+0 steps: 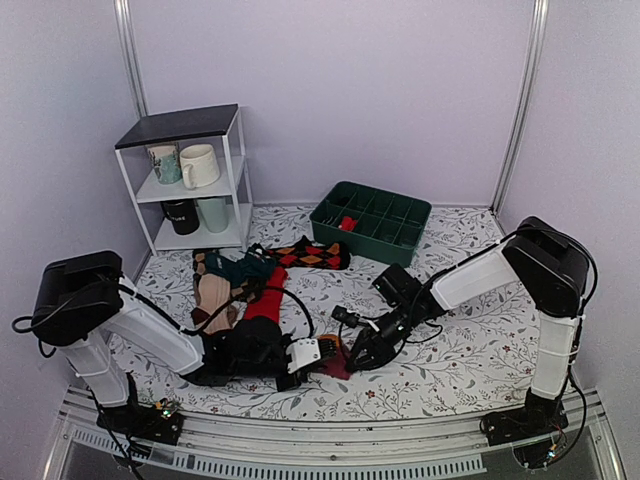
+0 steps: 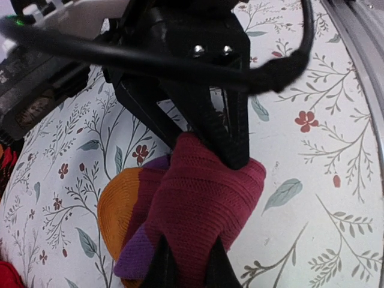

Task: Roll the socks
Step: Roll a pair of socks at the center of the board.

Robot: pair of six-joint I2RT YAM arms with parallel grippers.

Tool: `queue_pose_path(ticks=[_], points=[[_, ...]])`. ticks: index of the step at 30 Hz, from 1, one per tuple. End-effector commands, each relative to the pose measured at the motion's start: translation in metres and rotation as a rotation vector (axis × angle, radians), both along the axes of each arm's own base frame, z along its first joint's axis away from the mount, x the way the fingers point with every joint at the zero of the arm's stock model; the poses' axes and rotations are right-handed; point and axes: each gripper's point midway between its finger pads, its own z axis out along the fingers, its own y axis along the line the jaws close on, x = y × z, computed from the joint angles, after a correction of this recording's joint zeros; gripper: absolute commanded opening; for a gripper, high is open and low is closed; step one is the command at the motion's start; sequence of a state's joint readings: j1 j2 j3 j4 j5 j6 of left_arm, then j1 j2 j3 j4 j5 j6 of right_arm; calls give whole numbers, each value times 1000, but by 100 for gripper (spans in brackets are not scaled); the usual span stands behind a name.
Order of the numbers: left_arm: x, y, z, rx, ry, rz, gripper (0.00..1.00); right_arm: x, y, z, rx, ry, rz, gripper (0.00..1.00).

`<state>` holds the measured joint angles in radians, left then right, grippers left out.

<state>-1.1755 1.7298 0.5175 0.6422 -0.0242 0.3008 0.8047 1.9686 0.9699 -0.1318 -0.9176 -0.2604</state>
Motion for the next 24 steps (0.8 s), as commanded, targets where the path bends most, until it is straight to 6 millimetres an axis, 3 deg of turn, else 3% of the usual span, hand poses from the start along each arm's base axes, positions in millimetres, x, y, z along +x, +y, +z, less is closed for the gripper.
queue_pose_path(ticks=[1,9,13,16,24], points=[[-24,28,-54,168,286,41,0,4,-6,-9,-106,-55,-41,30],[-29,37,-63,179,476,125,0,47,-3,50,47,-418,-202,48],[-33,43,-70,198,534,138,0,44,-17,81,210,-614,-256,57],[-36,46,-78,215,576,139,0,24,-27,85,314,-748,-228,67],[-36,44,-77,204,597,126,0,16,-13,67,293,-814,-190,69]])
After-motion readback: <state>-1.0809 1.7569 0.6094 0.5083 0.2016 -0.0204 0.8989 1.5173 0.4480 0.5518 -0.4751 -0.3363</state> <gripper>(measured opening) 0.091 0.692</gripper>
